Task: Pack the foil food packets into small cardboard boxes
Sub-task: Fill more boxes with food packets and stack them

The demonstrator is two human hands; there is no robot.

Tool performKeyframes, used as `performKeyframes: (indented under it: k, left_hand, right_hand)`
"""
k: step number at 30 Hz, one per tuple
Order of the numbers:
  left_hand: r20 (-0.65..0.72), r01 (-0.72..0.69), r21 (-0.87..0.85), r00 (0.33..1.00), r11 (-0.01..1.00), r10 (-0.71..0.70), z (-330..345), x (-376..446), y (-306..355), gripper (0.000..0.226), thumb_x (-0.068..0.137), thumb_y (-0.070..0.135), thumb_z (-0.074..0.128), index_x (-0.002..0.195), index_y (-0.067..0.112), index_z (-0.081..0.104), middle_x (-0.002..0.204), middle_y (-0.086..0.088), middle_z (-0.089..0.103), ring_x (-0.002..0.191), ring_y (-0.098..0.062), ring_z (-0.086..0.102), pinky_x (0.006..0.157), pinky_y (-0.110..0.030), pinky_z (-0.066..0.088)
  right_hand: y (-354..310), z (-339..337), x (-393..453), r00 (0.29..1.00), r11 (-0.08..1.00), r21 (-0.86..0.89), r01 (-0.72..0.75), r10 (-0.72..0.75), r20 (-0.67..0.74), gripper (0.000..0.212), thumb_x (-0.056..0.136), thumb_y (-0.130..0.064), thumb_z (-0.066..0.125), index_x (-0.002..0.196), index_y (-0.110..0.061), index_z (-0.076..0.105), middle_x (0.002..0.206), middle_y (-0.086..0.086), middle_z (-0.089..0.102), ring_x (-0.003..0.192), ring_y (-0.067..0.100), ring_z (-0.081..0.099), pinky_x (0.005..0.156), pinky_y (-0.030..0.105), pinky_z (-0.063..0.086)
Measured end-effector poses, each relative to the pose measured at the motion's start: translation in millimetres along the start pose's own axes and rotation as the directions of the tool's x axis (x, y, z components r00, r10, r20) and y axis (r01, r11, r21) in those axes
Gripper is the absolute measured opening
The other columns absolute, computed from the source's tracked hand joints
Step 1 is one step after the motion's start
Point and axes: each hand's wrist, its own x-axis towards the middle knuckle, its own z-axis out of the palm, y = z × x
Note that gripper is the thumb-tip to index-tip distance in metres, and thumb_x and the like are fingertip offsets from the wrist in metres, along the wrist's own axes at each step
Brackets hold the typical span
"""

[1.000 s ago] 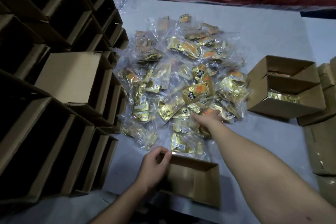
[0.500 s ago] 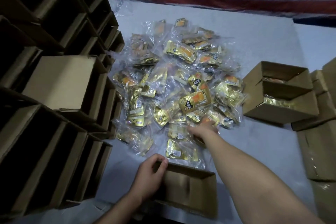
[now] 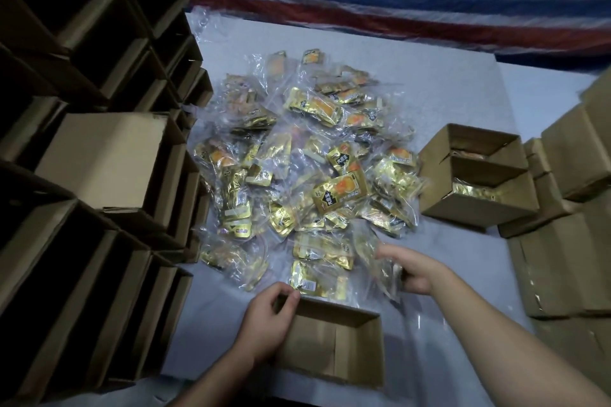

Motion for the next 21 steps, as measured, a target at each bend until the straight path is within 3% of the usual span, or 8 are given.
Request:
performKeyframes:
  k: [2,4,6,9,11,14,17,21]
  left_hand:
    - [0.003,-0.001,-0.019,1.0,1.0,0.001,-0.2,0.1,0.4,0.015,0.094,0.016,0.063,0.079,0.02,0.064,0.079,0.01,0.066,0.079,-0.001,0.06,0.074,-0.015,0.045]
    - [-0.002,0.02,-0.044,1.0,0.999,-0.02,0.7,-0.5,1.2,0.007,0.094,0.018,0.063,0.088,0.022,0.064,0.084,0.008,0.068,0.084,0.002,0.06,0.075,-0.01,0.044]
    - [0.008,0.058,-0.076,0.998,0.995,-0.058,1.1,-1.4,2.0,0.003,0.095,0.022,0.062,0.097,0.023,0.063,0.094,0.008,0.067,0.09,0.004,0.059,0.076,-0.007,0.042]
    - [0.061,0.057,-0.062,0.997,0.996,-0.053,0.2,-1.1,0.0,0.006,0.097,0.024,0.058,0.098,0.023,0.064,0.097,0.01,0.067,0.093,0.006,0.058,0.077,-0.006,0.041]
    - [0.082,0.065,-0.082,0.995,0.995,-0.059,-0.3,-0.7,-1.9,0.008,0.098,0.024,0.056,0.095,0.024,0.064,0.094,0.009,0.067,0.089,0.006,0.058,0.075,-0.005,0.041]
    - [0.099,0.083,-0.128,0.993,0.988,-0.071,0.9,0.8,-4.0,0.018,0.101,0.023,0.049,0.092,0.019,0.064,0.089,0.005,0.066,0.079,0.008,0.057,0.072,-0.007,0.042]
    - [0.105,0.133,-0.221,0.988,0.966,-0.112,2.6,1.8,-5.4,0.027,0.105,0.021,0.04,0.092,0.015,0.064,0.085,0.003,0.066,0.079,0.005,0.059,0.073,-0.01,0.044]
    - [0.137,0.156,-0.287,0.983,0.945,-0.121,2.2,1.0,-9.4,0.03,0.105,0.022,0.038,0.093,0.012,0.064,0.083,0.001,0.071,0.079,-0.005,0.065,0.071,-0.016,0.048]
  right_hand:
    - [5.7,-5.3,-23.9,0.996,0.978,0.201,0.054,-0.067,0.06,0.04,0.084,0.001,0.054,0.123,-0.009,0.057,0.097,0.017,0.074,0.078,0.028,0.073,0.063,0.036,0.061]
    - [10.4,-1.4,-46.8,0.974,0.935,0.326,0.137,-0.187,0.125,0.061,0.073,0.007,0.056,0.132,-0.009,0.051,0.113,0.026,0.069,0.092,0.035,0.072,0.075,0.044,0.06]
    - [13.6,6.2,-66.8,0.94,0.898,0.383,0.215,-0.297,0.167,0.073,0.064,0.007,0.07,0.133,-0.005,0.049,0.115,0.029,0.067,0.092,0.038,0.07,0.071,0.046,0.06]
    - [18.0,16.4,-89.5,0.873,0.801,0.548,0.242,-0.426,0.238,0.075,0.052,-0.014,0.094,0.119,0.002,0.067,0.109,0.029,0.069,0.092,0.04,0.071,0.08,0.052,0.06]
    - [20.6,27.6,-101.8,0.839,0.799,0.549,0.245,-0.458,0.292,0.071,0.056,-0.031,0.095,0.117,-0.002,0.071,0.109,0.029,0.069,0.092,0.038,0.071,0.085,0.051,0.058]
    - [30.6,47.3,-109.2,0.791,0.881,0.34,0.33,-0.454,0.409,0.078,0.068,-0.032,0.088,0.133,-0.003,0.056,0.113,0.021,0.068,0.093,0.03,0.069,0.084,0.04,0.057]
    - [48.4,65.1,-108.4,0.862,0.921,-0.032,0.388,-0.351,0.366,0.07,0.075,-0.022,0.074,0.14,-0.02,0.045,0.132,0.012,0.059,0.107,0.025,0.063,0.09,0.033,0.051]
    - [56.2,87.9,-97.3,0.88,0.727,-0.531,0.435,-0.218,0.423,0.044,0.092,-0.013,0.066,0.132,-0.025,0.056,0.105,-0.009,0.065,0.078,-0.004,0.06,0.069,0.013,0.047]
